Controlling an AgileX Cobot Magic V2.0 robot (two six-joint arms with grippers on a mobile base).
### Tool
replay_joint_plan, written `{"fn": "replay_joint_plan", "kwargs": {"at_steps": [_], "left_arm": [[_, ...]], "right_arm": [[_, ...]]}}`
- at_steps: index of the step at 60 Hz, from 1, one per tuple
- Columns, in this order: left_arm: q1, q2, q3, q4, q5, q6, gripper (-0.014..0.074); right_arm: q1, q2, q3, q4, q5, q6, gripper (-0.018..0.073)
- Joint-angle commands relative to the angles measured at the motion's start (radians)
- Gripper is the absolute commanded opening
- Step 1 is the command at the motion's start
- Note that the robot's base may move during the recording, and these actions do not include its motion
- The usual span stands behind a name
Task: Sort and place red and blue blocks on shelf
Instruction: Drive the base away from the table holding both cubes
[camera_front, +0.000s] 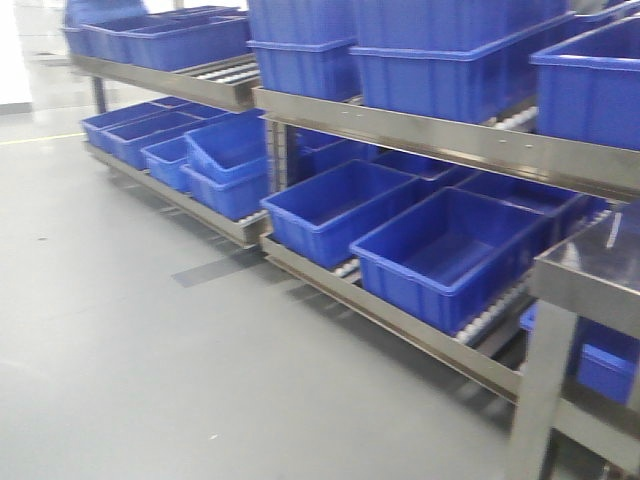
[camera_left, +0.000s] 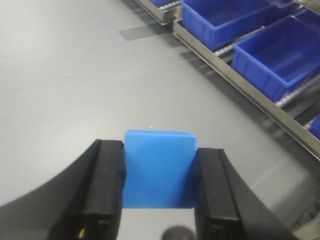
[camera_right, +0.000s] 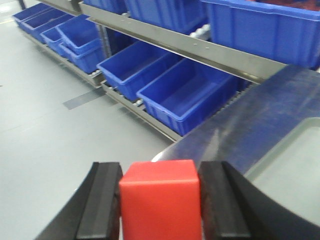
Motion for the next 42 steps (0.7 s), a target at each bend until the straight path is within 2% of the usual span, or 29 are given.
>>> {"fn": "replay_joint_plan", "kwargs": {"at_steps": [1, 42], "left_arm": [[0.003, 0.008, -0.029, 0.010, -0.077, -0.006, 0.0122], [0.003, 0.008, -0.029, 0.010, -0.077, -0.006, 0.0122]], "right_arm": [[-0.008, 0.001, -0.030, -0.007, -0.090, -0.007, 0.0055], [-0.008, 0.001, -0.030, -0.007, -0.090, -0.007, 0.0055]]}}
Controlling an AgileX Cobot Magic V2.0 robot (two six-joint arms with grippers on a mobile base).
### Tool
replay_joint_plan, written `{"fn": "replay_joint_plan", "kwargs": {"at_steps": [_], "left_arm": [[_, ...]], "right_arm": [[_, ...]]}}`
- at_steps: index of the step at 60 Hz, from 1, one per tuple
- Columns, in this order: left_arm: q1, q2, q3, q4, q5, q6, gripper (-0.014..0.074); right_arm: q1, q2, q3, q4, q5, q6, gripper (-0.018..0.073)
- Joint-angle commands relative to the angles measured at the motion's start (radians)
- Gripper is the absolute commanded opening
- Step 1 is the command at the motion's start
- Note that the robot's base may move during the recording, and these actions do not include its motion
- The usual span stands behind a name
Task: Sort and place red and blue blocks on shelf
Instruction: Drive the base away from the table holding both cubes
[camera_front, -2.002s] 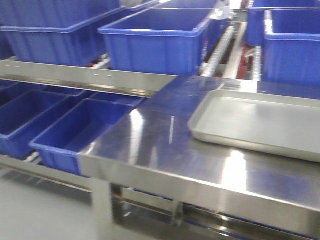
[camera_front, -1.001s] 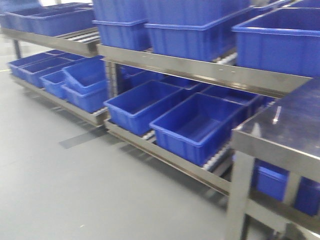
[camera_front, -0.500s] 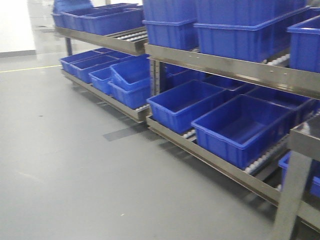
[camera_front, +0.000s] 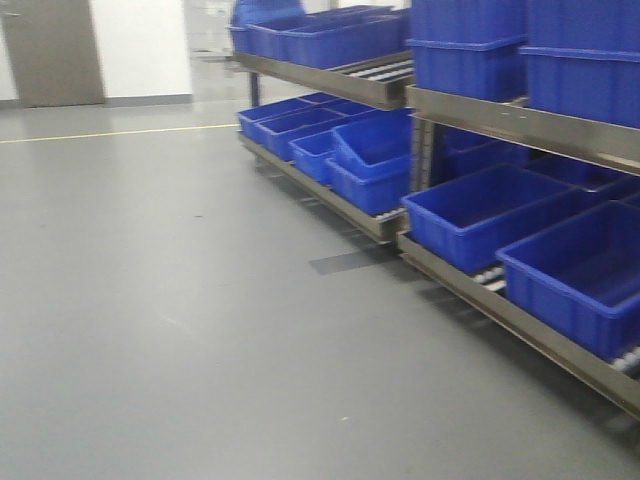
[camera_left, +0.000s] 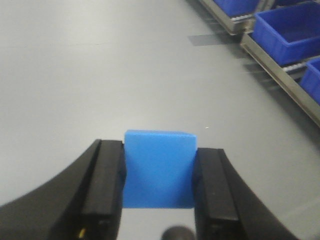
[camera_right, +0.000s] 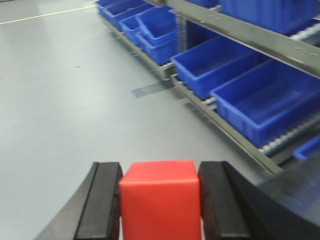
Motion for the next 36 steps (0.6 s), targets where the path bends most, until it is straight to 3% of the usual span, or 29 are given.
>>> {"fn": "replay_joint_plan", "kwargs": {"at_steps": [1, 36], "left_arm": [[0.003, 0.008, -0.029, 0.010, -0.077, -0.006, 0.0122], [0.003, 0.008, -0.029, 0.010, -0.077, -0.006, 0.0122]], "right_arm": [[-0.008, 0.001, -0.030, -0.007, -0.090, -0.007, 0.0055], [-0.008, 0.001, -0.030, -0.007, -0.090, -0.007, 0.0055]]}}
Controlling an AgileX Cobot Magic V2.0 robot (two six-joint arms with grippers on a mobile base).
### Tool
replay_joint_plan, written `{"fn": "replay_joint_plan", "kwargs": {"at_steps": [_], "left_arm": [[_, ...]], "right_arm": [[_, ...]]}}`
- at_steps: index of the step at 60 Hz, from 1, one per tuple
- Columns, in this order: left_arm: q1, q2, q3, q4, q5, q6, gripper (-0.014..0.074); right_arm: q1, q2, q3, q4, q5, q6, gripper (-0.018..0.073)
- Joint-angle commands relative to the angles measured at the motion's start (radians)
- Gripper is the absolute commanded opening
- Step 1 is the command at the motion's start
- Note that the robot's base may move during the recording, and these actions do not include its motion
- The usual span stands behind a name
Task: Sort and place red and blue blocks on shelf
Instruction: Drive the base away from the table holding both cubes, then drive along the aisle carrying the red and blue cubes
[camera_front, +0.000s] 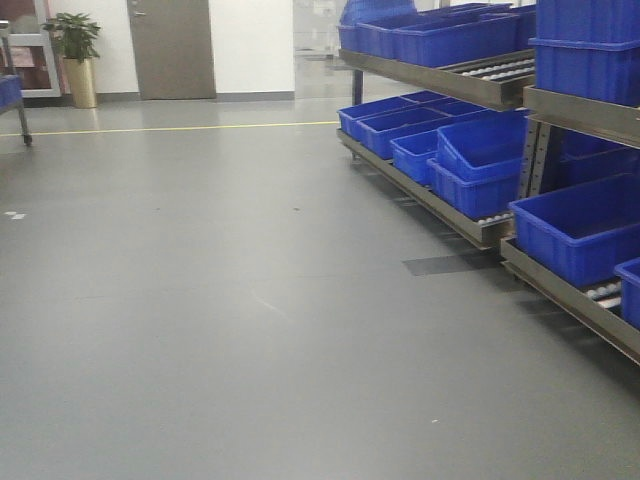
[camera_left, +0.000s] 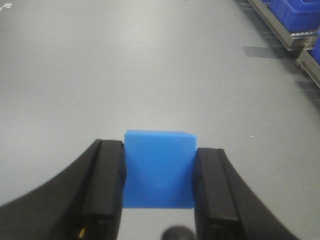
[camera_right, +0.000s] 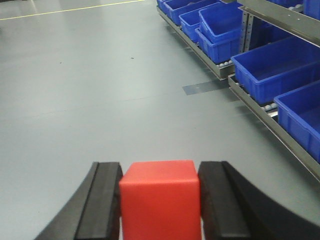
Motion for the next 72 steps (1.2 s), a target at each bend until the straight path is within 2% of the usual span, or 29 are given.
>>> {"fn": "replay_joint_plan", "kwargs": {"at_steps": [1, 72], "left_arm": [[0.000, 0.008, -0.031, 0.010, -0.077, -0.006, 0.0122], [0.000, 0.008, -0.031, 0.010, -0.077, -0.006, 0.0122]], "right_arm": [[-0.008, 0.001, -0.030, -0.007, -0.090, -0.007, 0.0055], [-0.008, 0.001, -0.030, -0.007, -0.090, -0.007, 0.0055]]}}
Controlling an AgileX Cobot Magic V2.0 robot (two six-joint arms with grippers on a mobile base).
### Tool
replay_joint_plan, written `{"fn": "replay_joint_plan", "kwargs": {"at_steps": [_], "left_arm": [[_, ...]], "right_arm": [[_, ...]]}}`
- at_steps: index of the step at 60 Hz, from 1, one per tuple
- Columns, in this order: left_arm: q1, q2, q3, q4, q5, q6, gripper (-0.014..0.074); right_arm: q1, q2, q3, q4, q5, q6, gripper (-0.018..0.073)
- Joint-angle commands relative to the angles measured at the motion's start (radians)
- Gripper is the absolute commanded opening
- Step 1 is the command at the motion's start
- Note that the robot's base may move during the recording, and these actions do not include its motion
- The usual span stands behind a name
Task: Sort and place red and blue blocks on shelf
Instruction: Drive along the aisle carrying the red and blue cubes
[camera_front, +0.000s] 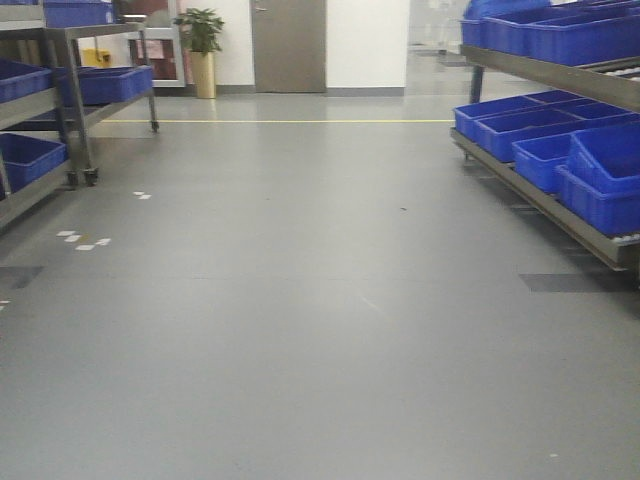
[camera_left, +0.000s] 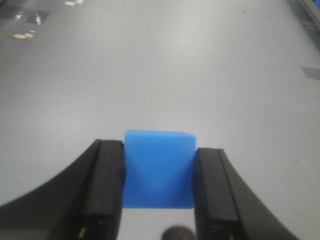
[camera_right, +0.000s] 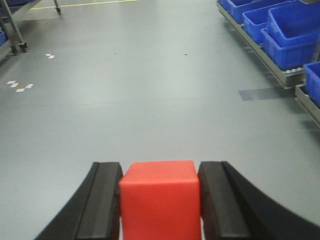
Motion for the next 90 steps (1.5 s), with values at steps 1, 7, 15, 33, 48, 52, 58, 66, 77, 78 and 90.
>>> {"fn": "replay_joint_plan", "kwargs": {"at_steps": [1, 7, 15, 33, 48, 52, 58, 66, 77, 78, 90], "left_arm": [[-0.002, 0.008, -0.031, 0.010, -0.077, -0.006, 0.0122], [-0.002, 0.008, -0.031, 0.010, -0.077, -0.006, 0.0122], [-0.002, 0.008, -0.031, 0.010, -0.077, -0.006, 0.0122], [-0.002, 0.008, -0.031, 0.010, -0.077, -0.006, 0.0122], [-0.002, 0.008, -0.031, 0.010, -0.077, -0.006, 0.0122], [-0.002, 0.008, -0.031, 0.010, -0.077, -0.006, 0.0122], [-0.002, 0.008, -0.031, 0.010, -0.077, -0.006, 0.0122], [-0.002, 0.008, -0.031, 0.010, -0.077, -0.006, 0.0122], [-0.002, 0.008, -0.031, 0.010, -0.077, -0.006, 0.0122], [-0.002, 0.008, -0.031, 0.010, -0.077, -0.006, 0.0122], [-0.002, 0.008, -0.031, 0.010, -0.077, -0.006, 0.0122]], "right_arm": [[-0.008, 0.001, -0.030, -0.007, -0.090, -0.007, 0.0055], [-0.008, 0.001, -0.030, -0.007, -0.090, -0.007, 0.0055], [-0.008, 0.001, -0.030, -0.007, -0.090, -0.007, 0.0055], [-0.008, 0.001, -0.030, -0.007, -0.090, -0.007, 0.0055], [-0.008, 0.001, -0.030, -0.007, -0.090, -0.007, 0.0055], [-0.008, 0.001, -0.030, -0.007, -0.090, -0.007, 0.0055], [-0.008, 0.001, -0.030, -0.007, -0.090, -0.007, 0.0055], [-0.008, 0.001, -0.030, -0.007, -0.090, -0.007, 0.0055], [-0.008, 0.001, -0.030, -0.007, -0.090, -0.007, 0.0055], [-0.008, 0.001, -0.030, -0.007, -0.090, -0.007, 0.0055], [-0.008, 0.001, -0.030, -0.007, -0.090, -0.007, 0.0055]]}}
